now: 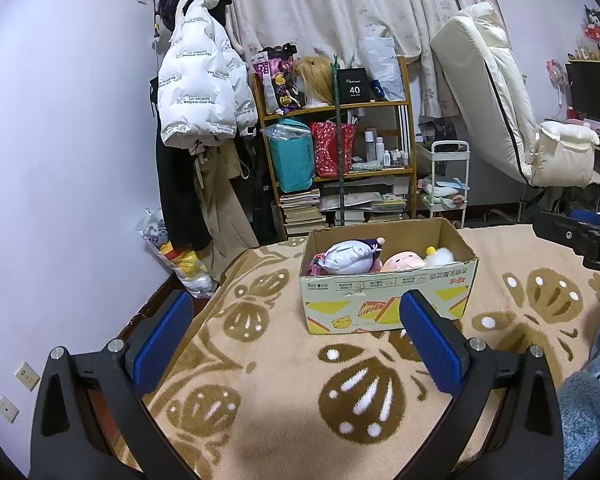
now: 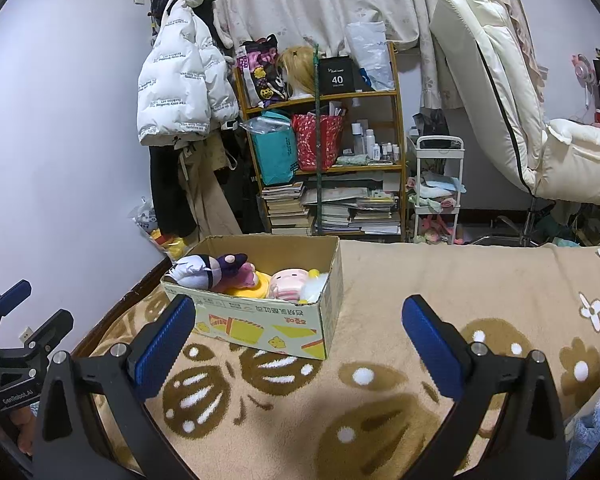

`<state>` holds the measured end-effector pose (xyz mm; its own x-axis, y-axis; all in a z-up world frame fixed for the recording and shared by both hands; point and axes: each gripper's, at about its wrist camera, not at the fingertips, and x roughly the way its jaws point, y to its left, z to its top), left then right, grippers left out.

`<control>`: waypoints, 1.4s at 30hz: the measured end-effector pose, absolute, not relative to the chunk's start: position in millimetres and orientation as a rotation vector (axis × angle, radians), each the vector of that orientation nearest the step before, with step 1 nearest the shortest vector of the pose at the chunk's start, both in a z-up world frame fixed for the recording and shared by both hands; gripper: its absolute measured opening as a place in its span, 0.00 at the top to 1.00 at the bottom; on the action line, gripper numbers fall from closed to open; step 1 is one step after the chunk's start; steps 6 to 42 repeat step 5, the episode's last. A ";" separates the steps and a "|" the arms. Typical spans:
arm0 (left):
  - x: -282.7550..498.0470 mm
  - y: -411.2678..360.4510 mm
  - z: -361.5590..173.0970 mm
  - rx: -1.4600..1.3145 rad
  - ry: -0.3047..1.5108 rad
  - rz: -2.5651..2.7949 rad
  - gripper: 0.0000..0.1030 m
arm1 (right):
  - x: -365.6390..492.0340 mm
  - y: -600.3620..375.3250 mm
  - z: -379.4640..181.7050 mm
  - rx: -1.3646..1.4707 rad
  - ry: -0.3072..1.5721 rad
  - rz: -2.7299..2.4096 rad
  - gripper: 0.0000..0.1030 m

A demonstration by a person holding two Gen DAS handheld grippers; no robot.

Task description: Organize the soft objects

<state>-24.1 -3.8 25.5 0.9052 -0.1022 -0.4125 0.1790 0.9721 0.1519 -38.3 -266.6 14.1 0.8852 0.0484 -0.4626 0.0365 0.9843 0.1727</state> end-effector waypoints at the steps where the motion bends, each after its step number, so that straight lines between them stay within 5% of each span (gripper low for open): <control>1: -24.1 -3.9 25.6 0.189 0.414 -0.145 0.01 | -38.5 -266.7 14.1 0.179 0.484 0.006 0.00; 42: -24.1 -4.0 25.5 0.190 0.413 -0.145 0.01 | -38.6 -266.3 14.4 0.175 0.483 0.004 0.00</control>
